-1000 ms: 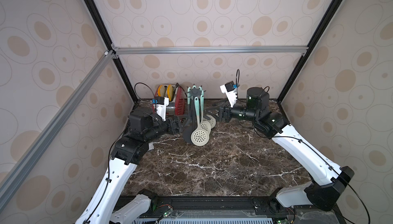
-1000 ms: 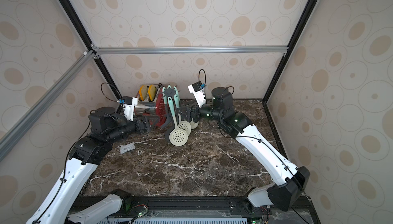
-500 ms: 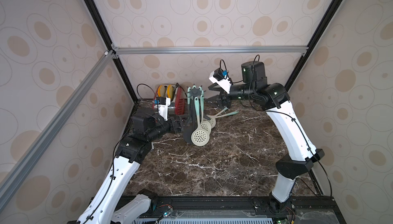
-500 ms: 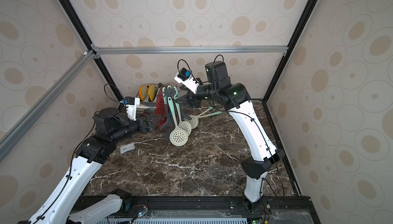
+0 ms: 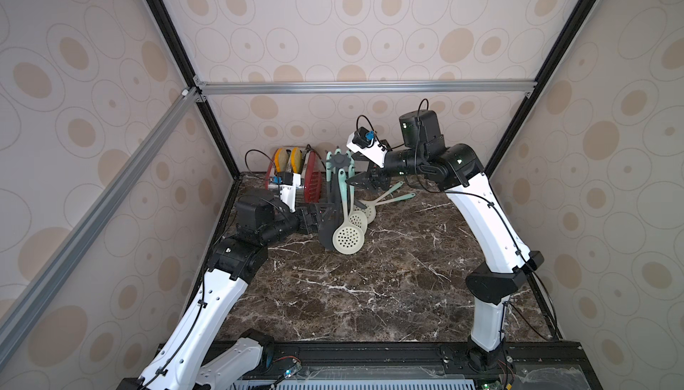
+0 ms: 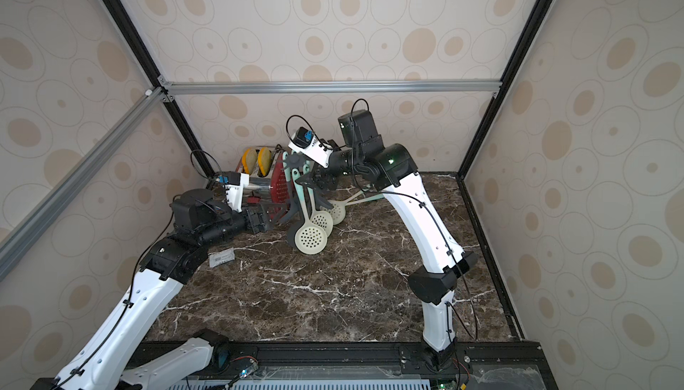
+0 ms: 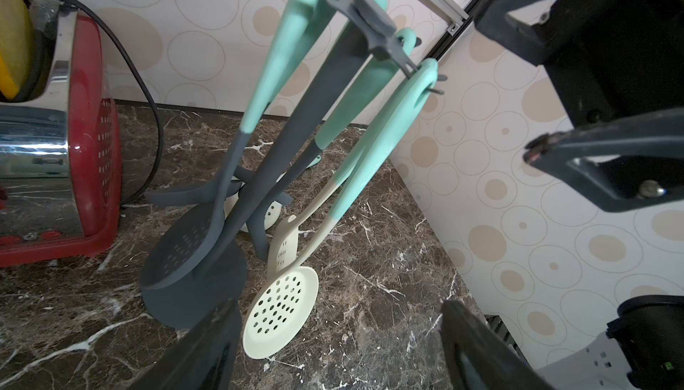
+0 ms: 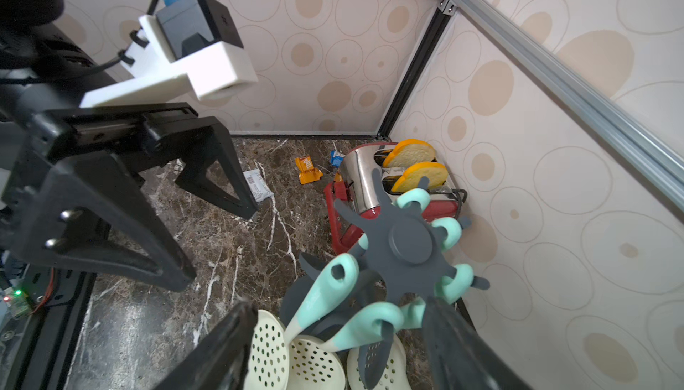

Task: Hang the skimmer on the kitchen utensil rack
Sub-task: Adjust the rack at the center of the board.

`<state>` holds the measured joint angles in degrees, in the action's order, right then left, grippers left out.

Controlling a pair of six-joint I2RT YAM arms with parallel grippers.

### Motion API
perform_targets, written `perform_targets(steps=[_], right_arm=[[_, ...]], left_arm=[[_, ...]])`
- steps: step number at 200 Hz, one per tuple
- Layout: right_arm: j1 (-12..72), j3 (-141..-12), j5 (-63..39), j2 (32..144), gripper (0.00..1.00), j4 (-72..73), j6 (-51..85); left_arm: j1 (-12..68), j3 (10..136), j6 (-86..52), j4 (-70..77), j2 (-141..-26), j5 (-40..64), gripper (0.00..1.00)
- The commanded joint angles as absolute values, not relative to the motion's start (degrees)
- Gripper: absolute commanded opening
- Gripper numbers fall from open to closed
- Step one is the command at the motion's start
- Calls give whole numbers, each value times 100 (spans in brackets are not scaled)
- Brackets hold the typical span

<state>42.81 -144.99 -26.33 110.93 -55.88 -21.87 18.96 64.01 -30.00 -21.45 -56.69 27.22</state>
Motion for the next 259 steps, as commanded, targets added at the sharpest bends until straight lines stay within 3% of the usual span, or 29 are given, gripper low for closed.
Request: perform_targets(steps=[1, 87, 182, 204, 235, 259], right_arm=[[4310, -14625, -2204, 11202, 78, -5392, -2370], [4604, -14592, -1440, 11465, 72, -5253, -2526], [4719, -14368, -771, 11492, 34, -5065, -2575], [4750, -14371, -856, 11443, 35, -5064, -2541], [4779, -14467, -1211, 11042, 47, -5074, -2228], [4794, -14081, -1213, 10356, 48, -5012, -1922]], left_arm=[[1862, 6434, -3041, -1989, -5632, 2822, 87], [1856, 6379, -3041, -2008, -5634, 2857, 87], [1858, 6345, -2983, -2060, -5610, 2751, 86], [1863, 6419, -2839, -2168, -5613, 2547, 84], [1856, 6557, -2485, -2136, -5671, 1868, 78], [1857, 6675, -1875, -1943, -5813, 1461, 71]])
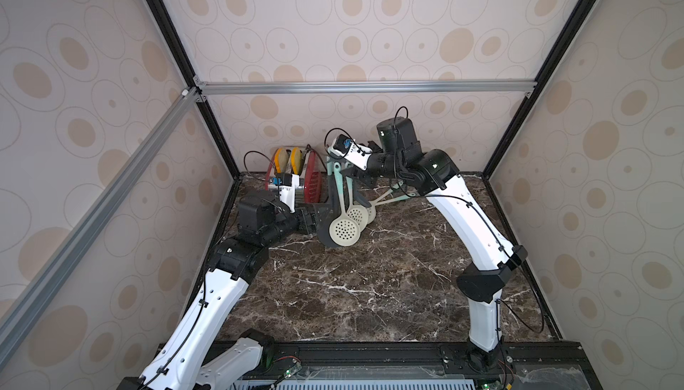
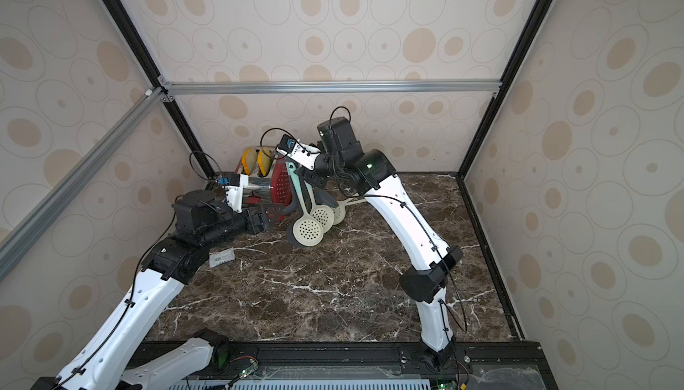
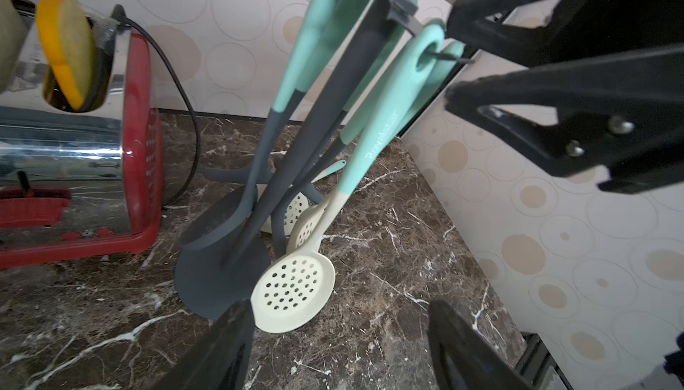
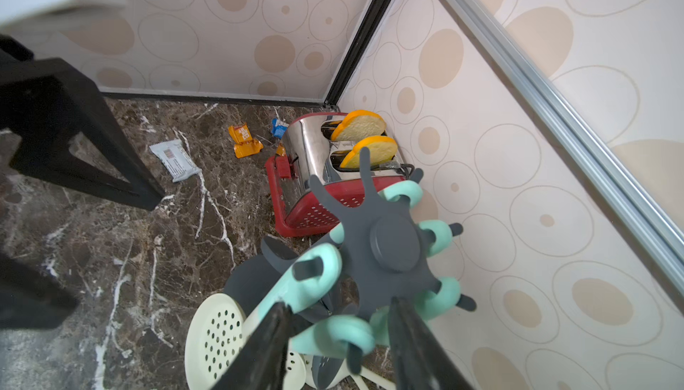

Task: Hang the skimmer on the kitchen utensil rack
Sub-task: Adjust the rack at the center of the board.

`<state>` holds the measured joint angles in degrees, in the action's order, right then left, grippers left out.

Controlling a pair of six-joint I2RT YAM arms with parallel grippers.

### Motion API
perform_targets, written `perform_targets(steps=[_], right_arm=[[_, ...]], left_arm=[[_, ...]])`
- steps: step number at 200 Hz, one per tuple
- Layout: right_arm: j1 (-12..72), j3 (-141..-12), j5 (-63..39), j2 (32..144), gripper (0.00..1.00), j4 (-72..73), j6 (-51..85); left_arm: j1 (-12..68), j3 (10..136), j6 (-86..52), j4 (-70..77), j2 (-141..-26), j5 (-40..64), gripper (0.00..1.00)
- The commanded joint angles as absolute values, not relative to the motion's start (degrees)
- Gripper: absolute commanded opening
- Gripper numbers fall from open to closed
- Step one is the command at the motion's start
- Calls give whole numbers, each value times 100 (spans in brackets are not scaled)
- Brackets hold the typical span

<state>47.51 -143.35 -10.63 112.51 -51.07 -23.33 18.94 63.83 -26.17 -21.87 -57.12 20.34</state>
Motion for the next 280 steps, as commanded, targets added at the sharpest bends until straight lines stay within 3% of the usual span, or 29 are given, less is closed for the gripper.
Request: perform_targets(steps=[1, 36, 81, 94, 109, 126, 164, 280], right_arm=[[4797, -14045, -1213, 10324, 48, -5002, -1906], [4783, -12113, -1127, 8783, 46, -4602, -1350], [4772, -10223, -1416, 7275, 44, -4606, -544], [4772, -9892, -1544, 6979, 43, -4678, -340], [4772, -9570, -1630, 6674, 43, -4715, -144], [4772, -9402, -1665, 6425, 42, -4879, 3], [4772, -9302, -1603, 6114, 42, -5299, 129], [4768, -9424, -1490, 6097, 42, -5762, 141]], left_arm=[[1860, 6673, -1847, -1930, -5816, 1451, 71], [1759, 6565, -1322, -1153, -6044, 1328, 70], [1262, 6503, -957, -77, -6629, 3875, 66], [1161, 6478, -933, 44, -6753, 4121, 63], [1103, 6451, -885, 133, -6871, 4291, 51], [1093, 6452, -756, 132, -6997, 4405, 46], [1085, 6349, -802, 525, -7356, 4745, 47], [1077, 5749, -1495, 2256, -8120, 4513, 49]])
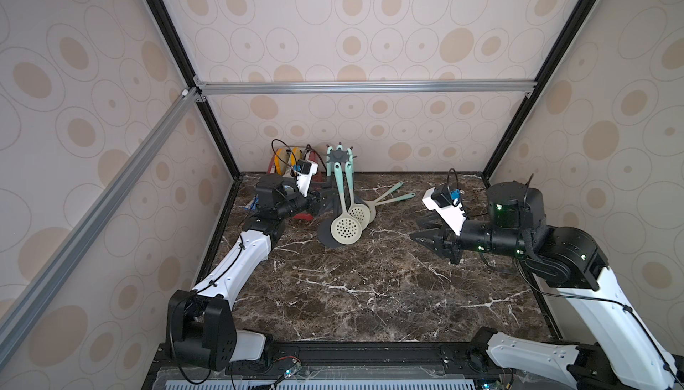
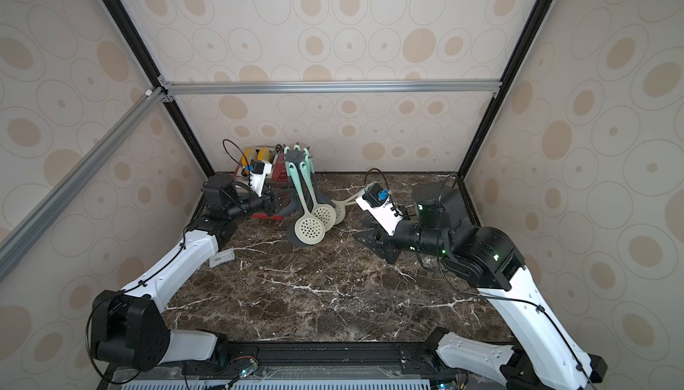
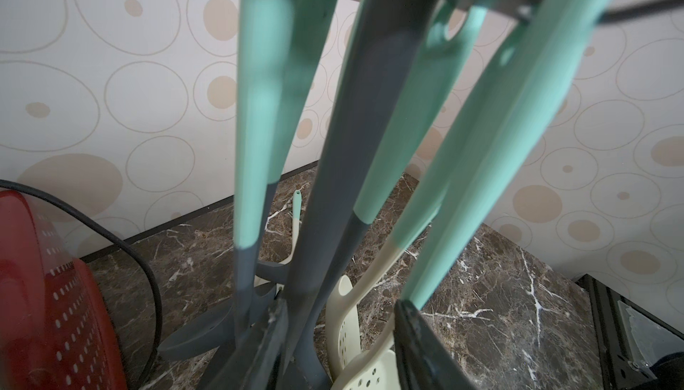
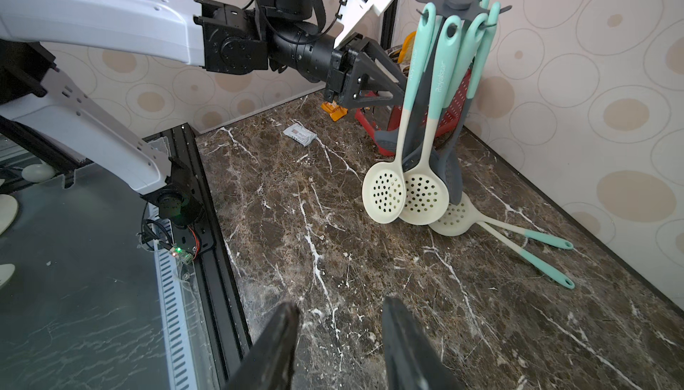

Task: Hang the skimmer on the kitchen utensil rack
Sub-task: Adjust the rack at the center of the board.

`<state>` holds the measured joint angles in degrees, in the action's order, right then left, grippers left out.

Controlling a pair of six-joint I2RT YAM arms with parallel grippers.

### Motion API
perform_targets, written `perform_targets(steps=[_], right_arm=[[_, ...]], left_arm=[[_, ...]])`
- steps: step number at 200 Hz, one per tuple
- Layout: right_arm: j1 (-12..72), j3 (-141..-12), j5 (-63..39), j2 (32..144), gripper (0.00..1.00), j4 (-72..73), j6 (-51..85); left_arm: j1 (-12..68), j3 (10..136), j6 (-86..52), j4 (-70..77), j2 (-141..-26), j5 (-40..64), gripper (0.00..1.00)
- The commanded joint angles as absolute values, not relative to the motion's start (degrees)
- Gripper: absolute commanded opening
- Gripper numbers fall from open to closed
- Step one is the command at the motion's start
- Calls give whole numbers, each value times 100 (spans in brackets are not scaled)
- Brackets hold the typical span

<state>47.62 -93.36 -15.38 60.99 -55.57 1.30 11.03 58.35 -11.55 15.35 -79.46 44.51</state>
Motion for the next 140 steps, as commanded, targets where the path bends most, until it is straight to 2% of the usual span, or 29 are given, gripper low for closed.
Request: perform_targets(steps=[1, 140], right_arm=[[4770, -9423, -1488, 6098, 42, -5764, 137], [4772, -9243, -1529, 6117, 41, -5873, 178]], left_arm=[[1079, 5749, -1503, 2271, -8138, 4520, 49], [1120, 6130, -1977, 3126, -9558, 5004, 50]])
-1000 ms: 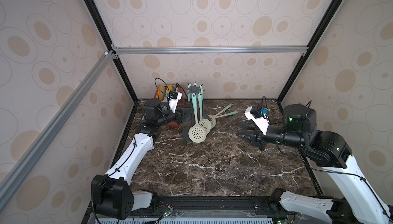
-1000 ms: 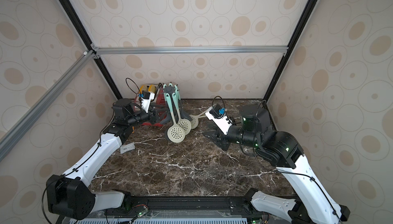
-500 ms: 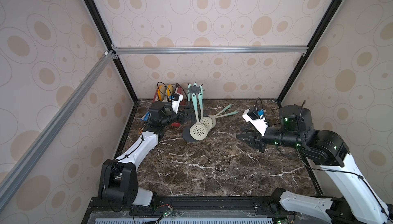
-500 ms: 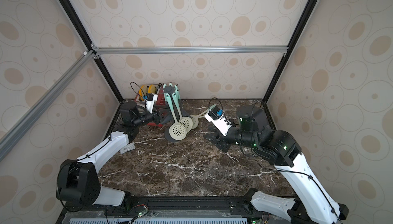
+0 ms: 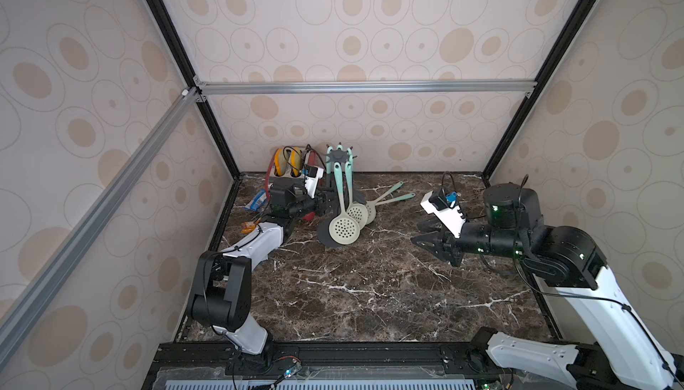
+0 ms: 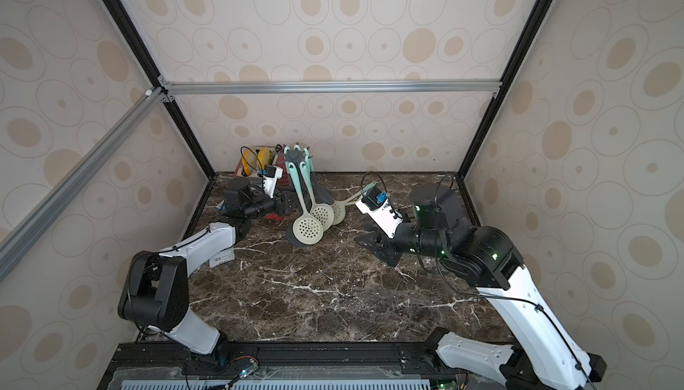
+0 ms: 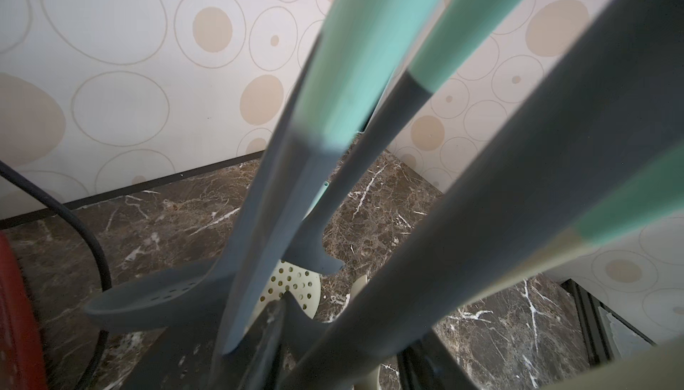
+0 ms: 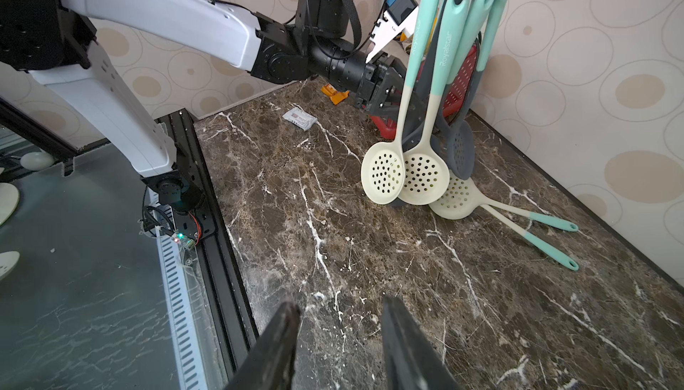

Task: Hang the skimmer on the kitchen utensil rack
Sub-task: Adjust the rack at the center of the board.

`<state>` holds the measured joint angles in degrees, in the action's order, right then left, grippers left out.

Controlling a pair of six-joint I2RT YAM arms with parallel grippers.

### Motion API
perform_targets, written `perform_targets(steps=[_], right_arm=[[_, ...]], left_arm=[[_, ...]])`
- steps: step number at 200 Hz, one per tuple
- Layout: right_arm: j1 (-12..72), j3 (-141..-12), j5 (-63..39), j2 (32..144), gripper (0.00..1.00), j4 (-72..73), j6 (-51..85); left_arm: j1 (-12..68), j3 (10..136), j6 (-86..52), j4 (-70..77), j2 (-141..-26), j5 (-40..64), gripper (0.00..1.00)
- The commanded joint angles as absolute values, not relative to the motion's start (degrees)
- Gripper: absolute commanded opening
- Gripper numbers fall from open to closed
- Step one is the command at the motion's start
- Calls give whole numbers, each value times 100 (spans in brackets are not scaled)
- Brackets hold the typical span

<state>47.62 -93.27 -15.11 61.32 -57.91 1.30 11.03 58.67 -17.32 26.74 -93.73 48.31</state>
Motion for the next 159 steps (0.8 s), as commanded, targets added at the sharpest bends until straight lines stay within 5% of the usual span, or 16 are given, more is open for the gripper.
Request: perform_targets(steps=[1, 41, 97, 128, 159], right_arm=[[4772, -9240, -1529, 6113, 41, -5868, 177], [4772, -9152, -1547, 6117, 41, -5862, 195], [4772, -9059, -1497, 6047, 40, -6010, 237], [4770, -8811, -1250, 5935, 38, -6036, 346], [4777, -8528, -755, 5832, 37, -5914, 589]], left_arm=[[1127, 6133, -1977, 3132, -9560, 5003, 50], [1325, 6128, -1805, 3092, -9720, 4900, 48], [1482, 5840, -1488, 2984, -9373, 4270, 30], [1735, 5522, -1162, 2802, -8901, 3075, 3], [2000, 5018, -1163, 3128, -8343, 1374, 0]])
